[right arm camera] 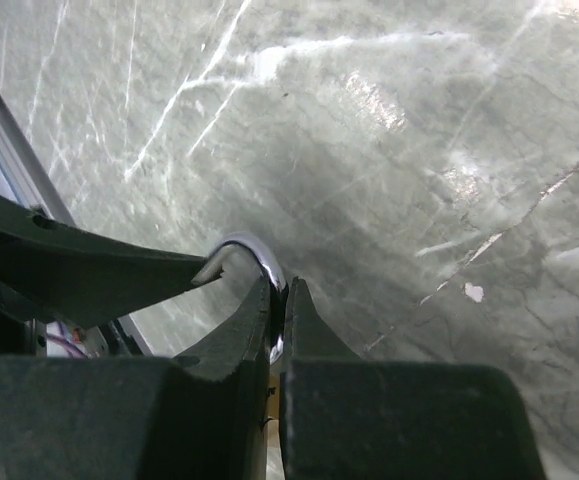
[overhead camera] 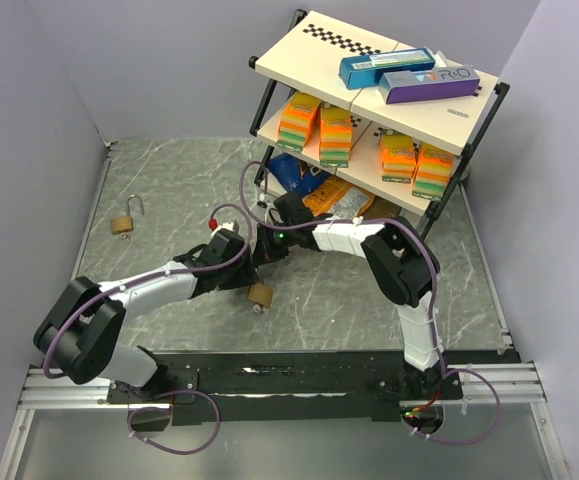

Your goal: Unlock with the key

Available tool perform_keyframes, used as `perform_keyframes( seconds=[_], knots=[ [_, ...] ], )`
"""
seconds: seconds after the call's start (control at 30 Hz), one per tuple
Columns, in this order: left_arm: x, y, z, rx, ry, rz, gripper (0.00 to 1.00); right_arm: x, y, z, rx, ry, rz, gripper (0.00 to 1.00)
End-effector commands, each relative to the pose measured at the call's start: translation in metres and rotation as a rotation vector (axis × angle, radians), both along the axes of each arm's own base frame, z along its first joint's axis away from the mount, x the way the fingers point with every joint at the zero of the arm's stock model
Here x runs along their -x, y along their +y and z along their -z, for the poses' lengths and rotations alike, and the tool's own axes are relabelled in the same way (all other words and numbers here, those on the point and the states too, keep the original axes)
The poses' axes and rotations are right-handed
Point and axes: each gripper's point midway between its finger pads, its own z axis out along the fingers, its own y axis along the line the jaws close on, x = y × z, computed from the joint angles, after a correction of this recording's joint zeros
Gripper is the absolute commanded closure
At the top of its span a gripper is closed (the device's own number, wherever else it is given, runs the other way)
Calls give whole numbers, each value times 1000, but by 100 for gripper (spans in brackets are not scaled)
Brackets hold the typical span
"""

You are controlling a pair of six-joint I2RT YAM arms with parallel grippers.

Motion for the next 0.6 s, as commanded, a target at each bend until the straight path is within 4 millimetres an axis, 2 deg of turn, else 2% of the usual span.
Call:
perform_keyframes(
  seconds=[0.0,0.13,0.3,0.33,0.37,0.43,0.47,0.57],
  knots=[
    [7,30,10,-148,44,-67,28,-30,11,-19,-44,-78,67,100],
    [8,31,1,-134,29,-81,13,-32,12,-11,-52,-86,58,100],
    [8,26,-12,-95,-10,-62,8,-32,14,-10,-65,-94,48,99],
    [9,21,-15,-90,-16,-48,9,-32,13,-9,-58,-99,46,95],
    [9,19,-16,-88,-18,-45,9,-32,13,-9,-55,-100,46,86],
    [13,11,-16,-88,-12,-23,9,-32,10,-12,-46,-116,44,74],
    [14,7,-17,-87,-11,-15,9,-32,11,-13,-46,-123,42,63],
    [18,-6,-14,-99,-6,19,9,-32,9,-23,-59,-154,34,48]
  ],
)
